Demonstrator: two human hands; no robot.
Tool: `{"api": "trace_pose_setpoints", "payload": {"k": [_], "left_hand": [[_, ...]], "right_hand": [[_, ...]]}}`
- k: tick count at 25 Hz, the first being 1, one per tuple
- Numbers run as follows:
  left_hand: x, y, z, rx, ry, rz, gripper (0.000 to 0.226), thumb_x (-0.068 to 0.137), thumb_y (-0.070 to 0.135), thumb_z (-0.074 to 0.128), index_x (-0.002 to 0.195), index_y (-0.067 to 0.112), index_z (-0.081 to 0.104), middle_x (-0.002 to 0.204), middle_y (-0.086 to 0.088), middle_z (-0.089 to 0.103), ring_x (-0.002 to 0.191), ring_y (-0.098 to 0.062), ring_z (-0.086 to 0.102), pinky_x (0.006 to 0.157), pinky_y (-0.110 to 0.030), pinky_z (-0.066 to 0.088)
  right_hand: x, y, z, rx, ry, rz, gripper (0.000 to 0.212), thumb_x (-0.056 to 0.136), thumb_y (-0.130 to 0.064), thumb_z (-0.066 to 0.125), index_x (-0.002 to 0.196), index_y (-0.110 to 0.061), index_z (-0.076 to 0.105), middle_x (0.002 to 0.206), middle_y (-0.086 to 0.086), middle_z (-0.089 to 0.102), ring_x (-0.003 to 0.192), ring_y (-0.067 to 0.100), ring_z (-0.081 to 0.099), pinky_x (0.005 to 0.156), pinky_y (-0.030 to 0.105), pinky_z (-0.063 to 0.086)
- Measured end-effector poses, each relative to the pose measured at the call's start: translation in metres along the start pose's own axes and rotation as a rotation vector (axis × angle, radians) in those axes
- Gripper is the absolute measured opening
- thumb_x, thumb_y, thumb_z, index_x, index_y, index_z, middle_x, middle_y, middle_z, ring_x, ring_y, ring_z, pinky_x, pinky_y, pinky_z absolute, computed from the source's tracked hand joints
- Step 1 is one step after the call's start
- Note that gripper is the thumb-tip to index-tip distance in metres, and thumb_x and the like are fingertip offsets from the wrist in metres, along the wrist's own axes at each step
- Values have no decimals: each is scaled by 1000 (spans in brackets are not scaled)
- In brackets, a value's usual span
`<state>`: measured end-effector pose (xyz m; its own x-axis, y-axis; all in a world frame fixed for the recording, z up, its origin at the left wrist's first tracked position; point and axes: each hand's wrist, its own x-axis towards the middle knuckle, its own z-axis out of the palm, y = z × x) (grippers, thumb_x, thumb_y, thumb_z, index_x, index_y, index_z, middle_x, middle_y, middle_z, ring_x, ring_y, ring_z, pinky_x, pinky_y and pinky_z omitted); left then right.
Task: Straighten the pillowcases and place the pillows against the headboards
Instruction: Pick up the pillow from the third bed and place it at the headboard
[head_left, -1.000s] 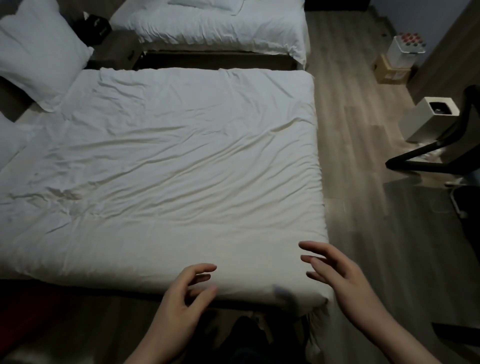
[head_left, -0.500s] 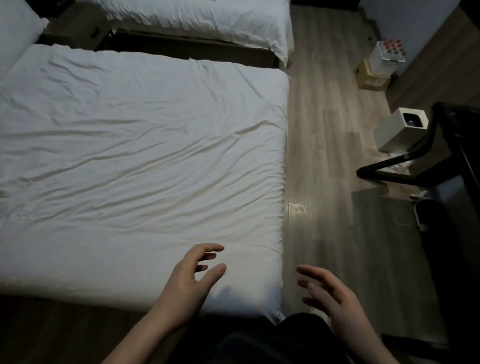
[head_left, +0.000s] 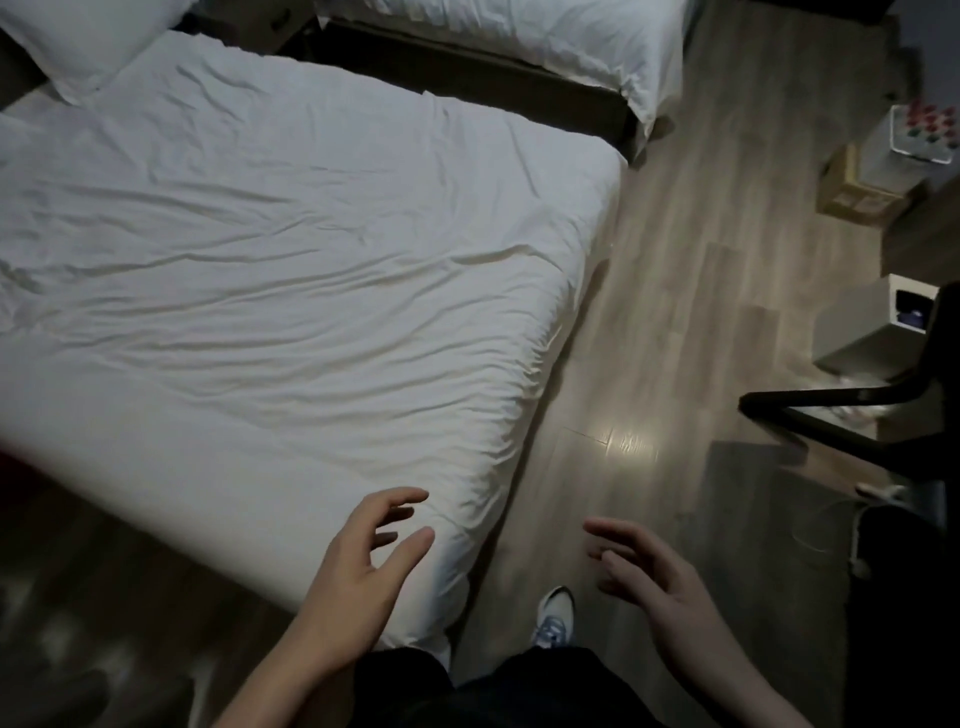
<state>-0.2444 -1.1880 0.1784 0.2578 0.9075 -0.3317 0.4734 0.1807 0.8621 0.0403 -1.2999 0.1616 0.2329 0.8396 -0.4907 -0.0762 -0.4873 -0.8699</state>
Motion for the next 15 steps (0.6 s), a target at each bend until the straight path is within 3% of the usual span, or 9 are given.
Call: {"api": "trace_pose_setpoints", "payload": {"k": [4,8,15], "left_hand": [[15,42,43,-7,27,30,27,96,24,68,122,32,68,130,19,65,123,1,60,97,-21,48],[21,54,64,-22,106,-24,29,96,20,68,124,28,68,129,18,66,123,0,61,93,-10,48],[99,90,80,-58,214,-63,29,96,20,67,124,27,68,128,16,67,122,-1,61,93,-15,50]], "right_hand": [[26,-27,-61,31,-23,-35,31,85,-44,72,114,-34,76,114,-3,78,117,11,70,97,33,58],[75,-59,-82,-5,-104,-57,30,98,-9,63,115,-30,76,110,-1,78,115,17,70,102,41,56],[174,-129,-115,-82,-202,-119,27,99,-12,64,120,-27,73,118,-5,76,118,13,68,107,47,52]]}}
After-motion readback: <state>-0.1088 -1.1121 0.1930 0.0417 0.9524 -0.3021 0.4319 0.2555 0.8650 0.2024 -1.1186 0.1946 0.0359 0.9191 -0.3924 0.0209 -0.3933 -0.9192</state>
